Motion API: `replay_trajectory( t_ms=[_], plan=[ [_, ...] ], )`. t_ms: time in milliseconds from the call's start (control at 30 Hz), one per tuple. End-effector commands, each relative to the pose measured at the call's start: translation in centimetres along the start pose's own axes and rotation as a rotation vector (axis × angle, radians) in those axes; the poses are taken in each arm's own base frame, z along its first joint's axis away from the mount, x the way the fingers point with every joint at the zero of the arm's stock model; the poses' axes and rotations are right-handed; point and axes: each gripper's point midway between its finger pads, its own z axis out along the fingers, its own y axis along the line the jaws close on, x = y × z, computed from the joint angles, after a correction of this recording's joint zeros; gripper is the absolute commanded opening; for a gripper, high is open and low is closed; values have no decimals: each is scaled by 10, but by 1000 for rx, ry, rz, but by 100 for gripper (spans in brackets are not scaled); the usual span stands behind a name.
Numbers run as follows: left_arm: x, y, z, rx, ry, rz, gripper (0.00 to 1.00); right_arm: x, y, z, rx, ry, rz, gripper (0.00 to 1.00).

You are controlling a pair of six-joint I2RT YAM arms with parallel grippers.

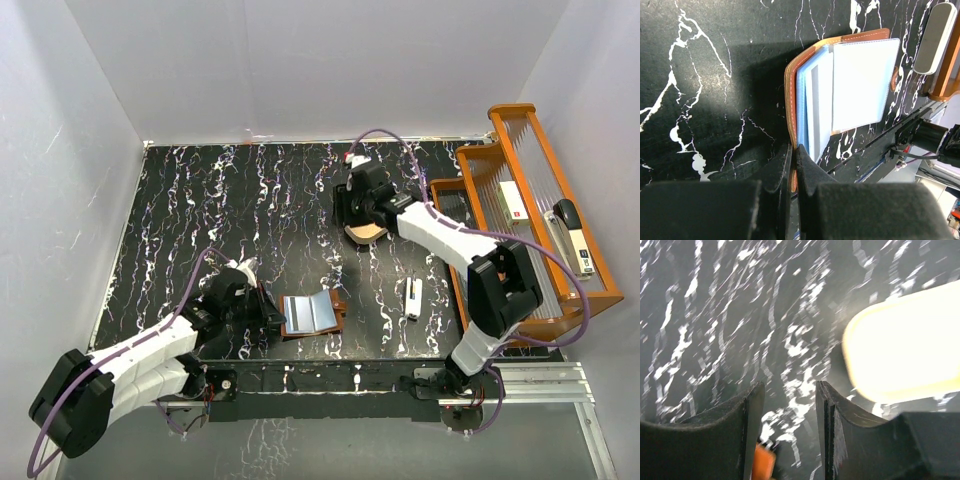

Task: Put the credit cards into the card holder
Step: Insert the credit card into the card holder, then pick up the credit card from the storage box.

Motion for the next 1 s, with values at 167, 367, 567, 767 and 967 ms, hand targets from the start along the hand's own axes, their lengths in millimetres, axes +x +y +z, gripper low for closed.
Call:
replay_trajectory(
  t_ms=[167, 367, 567, 767, 967],
  plan=[
    [-3, -9, -7, 11, 5, 42, 0, -76, -109, 4, 416, -82, -157, 45],
    [-6, -15, -8, 32, -1, 48, 0, -81, -154, 18, 547, -12, -227, 50],
    [1, -17, -4, 62, 30, 33, 0, -70, -183, 29, 640, 56, -234, 51],
    [2, -19, -4, 92, 19, 30, 0, -67, -198, 28, 725, 69, -243, 51],
    [2, -21, -5, 99, 21, 30, 0, -65, -210, 22, 811, 75, -228, 48]
  ],
)
